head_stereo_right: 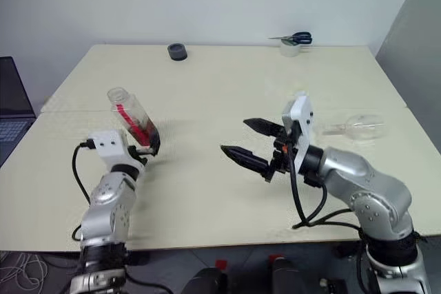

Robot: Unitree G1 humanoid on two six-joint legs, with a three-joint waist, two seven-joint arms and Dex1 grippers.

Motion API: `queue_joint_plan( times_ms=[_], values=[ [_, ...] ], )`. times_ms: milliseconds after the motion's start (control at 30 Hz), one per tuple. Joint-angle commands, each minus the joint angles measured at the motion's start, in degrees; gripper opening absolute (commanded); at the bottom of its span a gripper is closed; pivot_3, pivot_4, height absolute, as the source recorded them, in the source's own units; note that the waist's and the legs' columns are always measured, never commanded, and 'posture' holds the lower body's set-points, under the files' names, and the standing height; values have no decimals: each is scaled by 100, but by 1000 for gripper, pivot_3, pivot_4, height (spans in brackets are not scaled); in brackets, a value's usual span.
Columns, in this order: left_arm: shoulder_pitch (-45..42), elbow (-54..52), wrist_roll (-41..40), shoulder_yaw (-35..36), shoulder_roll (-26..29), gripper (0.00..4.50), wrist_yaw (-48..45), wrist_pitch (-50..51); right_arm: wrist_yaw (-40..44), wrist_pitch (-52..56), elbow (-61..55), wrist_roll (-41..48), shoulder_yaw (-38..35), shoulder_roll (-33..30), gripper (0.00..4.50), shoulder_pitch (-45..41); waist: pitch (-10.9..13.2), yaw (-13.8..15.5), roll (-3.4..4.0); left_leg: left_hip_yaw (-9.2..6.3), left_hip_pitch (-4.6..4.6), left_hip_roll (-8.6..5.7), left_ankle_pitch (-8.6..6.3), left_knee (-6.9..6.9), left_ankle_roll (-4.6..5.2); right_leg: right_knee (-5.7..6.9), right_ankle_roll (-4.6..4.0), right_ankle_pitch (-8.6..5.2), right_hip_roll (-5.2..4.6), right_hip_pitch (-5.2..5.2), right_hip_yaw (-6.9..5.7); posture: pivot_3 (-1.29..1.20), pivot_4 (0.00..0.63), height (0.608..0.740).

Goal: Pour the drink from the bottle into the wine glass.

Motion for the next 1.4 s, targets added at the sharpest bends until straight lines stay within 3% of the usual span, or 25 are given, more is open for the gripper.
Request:
queue_joint_plan(
  times_ms=[33,200,333,533,667,900,1200,1400],
  values=[
    [593,-1334,-82,-419,322,4491,-550,423,-540,-27,-306,201,-596,52,4500,514,0,-1,0,2,4,-1,0,0,0,1,0,0,0,3,3,0,150,740],
    [933,-2659,-952,-996,1267,4491,-2153,922,-1788,-152,77,-273,-1228,443,4500,884,-1,6,5,-2,22,2,-10,1,21,5,0,-1,10,24,-9,0,150,740],
    [308,-3078,-1921,-1063,1747,4491,-2937,1535,-3266,-11,904,185,-2046,1276,4500,565,-1,-9,7,10,30,9,-9,1,20,9,-1,-2,37,25,-4,0,150,740],
    [-527,-2605,-2082,-1273,1863,4491,-3423,1587,-4834,-173,1925,1575,-2876,2137,4500,-296,2,-69,29,19,30,9,-9,-1,19,11,-3,-1,46,21,4,0,150,740],
    [-741,-2448,-2030,-1341,1887,4491,-3620,1529,-5375,-702,2568,1929,-3270,2410,4500,-763,0,-63,36,19,26,8,-9,-4,20,9,-3,-1,49,19,2,0,150,740],
    [-863,-2346,-1900,-1449,1865,4491,-3746,1458,-5267,-1183,3504,1759,-3278,2383,4500,-1139,2,-65,40,24,25,5,-10,-4,22,9,-3,-1,49,19,3,0,150,740],
    [-1031,-2217,-1865,-1558,1814,4491,-3855,1412,-4260,-1804,5272,963,-3148,2272,4500,-1470,2,-71,42,34,26,6,-10,-3,24,9,-3,-1,50,20,4,0,150,740],
    [-1090,-2203,-1869,-1609,1781,4491,-3875,1432,-3722,-2486,6656,556,-3317,2180,4500,-2234,2,-91,43,35,32,7,-10,-1,26,12,-3,-1,53,24,5,0,150,740]
  ],
)
